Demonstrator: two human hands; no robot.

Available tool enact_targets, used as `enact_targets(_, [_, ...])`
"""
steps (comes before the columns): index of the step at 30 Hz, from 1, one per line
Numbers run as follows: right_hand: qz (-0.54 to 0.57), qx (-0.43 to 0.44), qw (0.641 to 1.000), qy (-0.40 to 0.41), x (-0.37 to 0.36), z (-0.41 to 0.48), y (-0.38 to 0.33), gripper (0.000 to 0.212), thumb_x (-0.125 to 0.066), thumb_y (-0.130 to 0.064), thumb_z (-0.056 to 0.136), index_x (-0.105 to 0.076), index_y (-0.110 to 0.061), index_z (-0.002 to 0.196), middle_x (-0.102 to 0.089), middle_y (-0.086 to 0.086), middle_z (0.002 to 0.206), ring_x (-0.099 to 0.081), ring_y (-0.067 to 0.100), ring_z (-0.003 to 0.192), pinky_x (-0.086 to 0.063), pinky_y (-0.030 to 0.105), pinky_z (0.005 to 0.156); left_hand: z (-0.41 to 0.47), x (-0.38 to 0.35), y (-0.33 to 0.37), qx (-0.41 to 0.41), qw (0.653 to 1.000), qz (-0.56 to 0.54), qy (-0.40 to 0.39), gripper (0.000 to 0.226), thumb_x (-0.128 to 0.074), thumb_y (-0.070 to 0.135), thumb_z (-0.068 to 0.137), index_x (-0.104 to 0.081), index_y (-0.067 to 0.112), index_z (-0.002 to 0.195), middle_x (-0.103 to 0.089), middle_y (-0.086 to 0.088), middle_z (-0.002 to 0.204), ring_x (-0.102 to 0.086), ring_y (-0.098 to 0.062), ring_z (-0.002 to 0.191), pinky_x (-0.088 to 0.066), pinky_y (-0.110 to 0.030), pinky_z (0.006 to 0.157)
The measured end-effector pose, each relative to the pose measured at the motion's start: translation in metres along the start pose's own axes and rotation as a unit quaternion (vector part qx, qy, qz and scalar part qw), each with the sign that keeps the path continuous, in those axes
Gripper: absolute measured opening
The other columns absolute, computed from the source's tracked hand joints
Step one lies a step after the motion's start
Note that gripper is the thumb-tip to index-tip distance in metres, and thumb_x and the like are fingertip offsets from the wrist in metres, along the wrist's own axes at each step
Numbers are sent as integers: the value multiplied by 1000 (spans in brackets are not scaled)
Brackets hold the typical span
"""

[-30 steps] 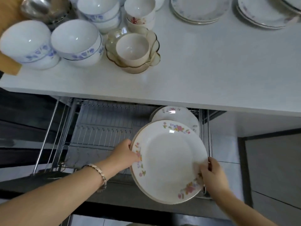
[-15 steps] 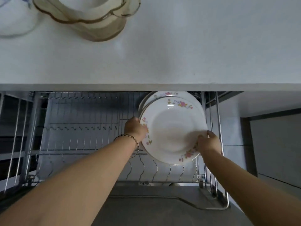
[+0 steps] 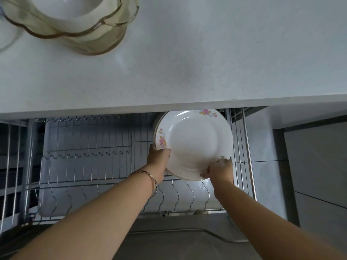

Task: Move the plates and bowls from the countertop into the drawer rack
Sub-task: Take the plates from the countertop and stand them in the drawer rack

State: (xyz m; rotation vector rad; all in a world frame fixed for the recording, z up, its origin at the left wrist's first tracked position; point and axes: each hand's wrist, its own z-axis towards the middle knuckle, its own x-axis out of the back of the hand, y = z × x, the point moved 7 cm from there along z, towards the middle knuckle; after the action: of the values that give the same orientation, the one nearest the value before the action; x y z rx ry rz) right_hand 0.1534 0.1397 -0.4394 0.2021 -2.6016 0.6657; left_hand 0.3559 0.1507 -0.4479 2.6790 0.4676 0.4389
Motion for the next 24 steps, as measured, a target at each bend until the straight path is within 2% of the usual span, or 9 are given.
enact_targets(2, [-10, -8, 1000, -9, 0, -1, -4, 22, -37, 0, 94, -39, -6, 114, -55, 6, 86, -48, 14, 58, -36, 23, 52, 0, -3, -2, 20, 999, -44, -10, 47, -50, -2, 81, -43, 12, 126, -58, -15, 120, -58, -34, 108, -48, -53, 96])
enact_targets(5, [-33, 5, 999, -28, 2, 0, -12, 24, -39, 4, 93, -47, -5, 114, -55, 3, 85, -60, 10, 68, -51, 20, 60, 5, -9, 0, 16, 996, -79, -27, 53, -49, -6, 83, -38, 12, 132, -55, -14, 119, -54, -29, 97, -47, -41, 86])
enact_targets(7, [-38, 27, 999, -13, 4, 3, -12, 37, -40, 3, 92, -40, 0, 130, -43, -4, 75, -52, 6, 58, -40, 1, 39, 4, -11, 0, 14, 995, -91, -47, 58, -48, -7, 84, -33, 14, 136, -54, -14, 125, -53, -27, 93, -47, -40, 82])
enact_targets(9, [-47, 26, 999, -8, 6, 0, -10, 38, -37, 2, 93, -37, -3, 131, -43, 0, 72, -45, 11, 58, -36, 2, 34, 1, -11, -2, 12, 994, -78, -80, 60, -49, -4, 86, -29, 18, 139, -53, -10, 127, -54, -25, 92, -48, -40, 85])
enact_targets(12, [-102, 17, 995, -15, 10, -8, -9, 39, -34, -7, 95, -37, -10, 134, -58, 13, 99, -59, 30, 87, -48, 27, 71, -10, -2, -4, -16, 991, 110, -80, 46, -51, 4, 89, -36, 13, 132, -53, -4, 116, -50, -22, 94, -50, -31, 79])
enact_targets(15, [-220, 29, 972, -79, 17, -21, -9, 30, -38, -16, 97, -55, -3, 117, -64, 15, 106, -62, 32, 101, -37, 22, 63, -34, 6, 5, -67, 946, 315, -47, 33, -43, 5, 89, -55, 4, 120, -54, -6, 95, -51, -22, 83, -40, -21, 56])
enact_targets(18, [-303, 63, 942, -132, 36, -42, -20, 19, -44, -11, 90, -61, -8, 81, -60, 7, 81, -57, 21, 72, -35, 20, 57, -74, -8, 26, -133, 891, 425, -94, 30, -40, 7, 90, -60, 0, 111, -54, -4, 100, -57, -28, 97, -45, -23, 69])
enact_targets(20, [-304, 107, 935, -145, 61, -61, -42, 27, -46, -13, 91, -62, -10, 112, -65, 9, 106, -62, 21, 87, -43, 20, 72, -105, -23, 46, -163, 862, 464, -121, 20, -42, 8, 90, -62, 10, 89, -49, 3, 89, -56, -27, 97, -44, -24, 79])
enact_targets(24, [-315, 145, 920, -182, 132, -99, -83, 40, -51, -20, 91, -54, -8, 128, -64, 9, 116, -61, 22, 104, -48, 29, 92, -181, -77, 96, -243, 801, 520, -171, 29, -39, 1, 87, -41, 13, 60, -36, -1, 58, -35, -16, 54, -28, -22, 49])
